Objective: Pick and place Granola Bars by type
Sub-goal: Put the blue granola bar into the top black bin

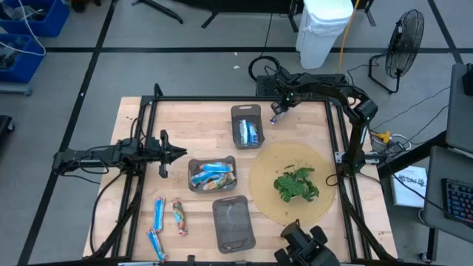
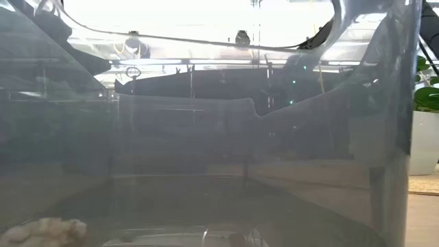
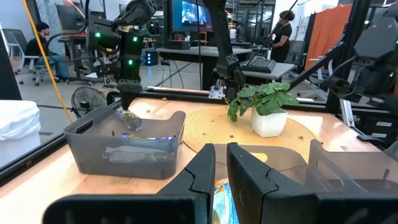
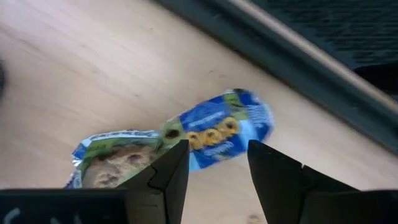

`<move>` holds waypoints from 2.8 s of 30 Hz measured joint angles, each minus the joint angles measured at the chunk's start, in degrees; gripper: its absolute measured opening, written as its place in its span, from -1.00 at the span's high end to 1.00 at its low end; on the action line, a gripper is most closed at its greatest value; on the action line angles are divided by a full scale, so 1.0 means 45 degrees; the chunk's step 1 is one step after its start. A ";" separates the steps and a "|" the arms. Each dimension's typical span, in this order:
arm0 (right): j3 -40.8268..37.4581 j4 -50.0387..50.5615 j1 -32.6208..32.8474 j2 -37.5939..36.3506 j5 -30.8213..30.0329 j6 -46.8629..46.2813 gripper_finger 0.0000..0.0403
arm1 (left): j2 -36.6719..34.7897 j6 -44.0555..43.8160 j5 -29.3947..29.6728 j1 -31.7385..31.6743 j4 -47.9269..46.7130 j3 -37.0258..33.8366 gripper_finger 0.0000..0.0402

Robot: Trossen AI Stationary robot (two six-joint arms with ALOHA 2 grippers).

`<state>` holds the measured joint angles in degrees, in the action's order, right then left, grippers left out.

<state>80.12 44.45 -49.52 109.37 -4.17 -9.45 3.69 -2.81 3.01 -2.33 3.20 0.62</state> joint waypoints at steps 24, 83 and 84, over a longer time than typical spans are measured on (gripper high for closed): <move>-0.0717 -0.0255 -0.0151 -0.0288 -0.1026 -0.0755 0.22 | 0.0001 0.0000 0.0000 0.0001 0.0000 -0.0004 0.77; -0.0957 -0.3593 0.0112 0.0324 0.1753 -0.1656 0.43 | 0.0000 -0.0002 0.0002 -0.0002 0.0000 -0.0001 0.77; -0.0959 -0.3658 0.0107 0.0324 0.1961 -0.1608 0.48 | 0.0001 0.0000 0.0000 0.0001 0.0000 -0.0001 0.77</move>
<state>75.80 27.99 -49.04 110.83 4.65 -16.69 3.70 -2.81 3.01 -2.33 3.20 0.61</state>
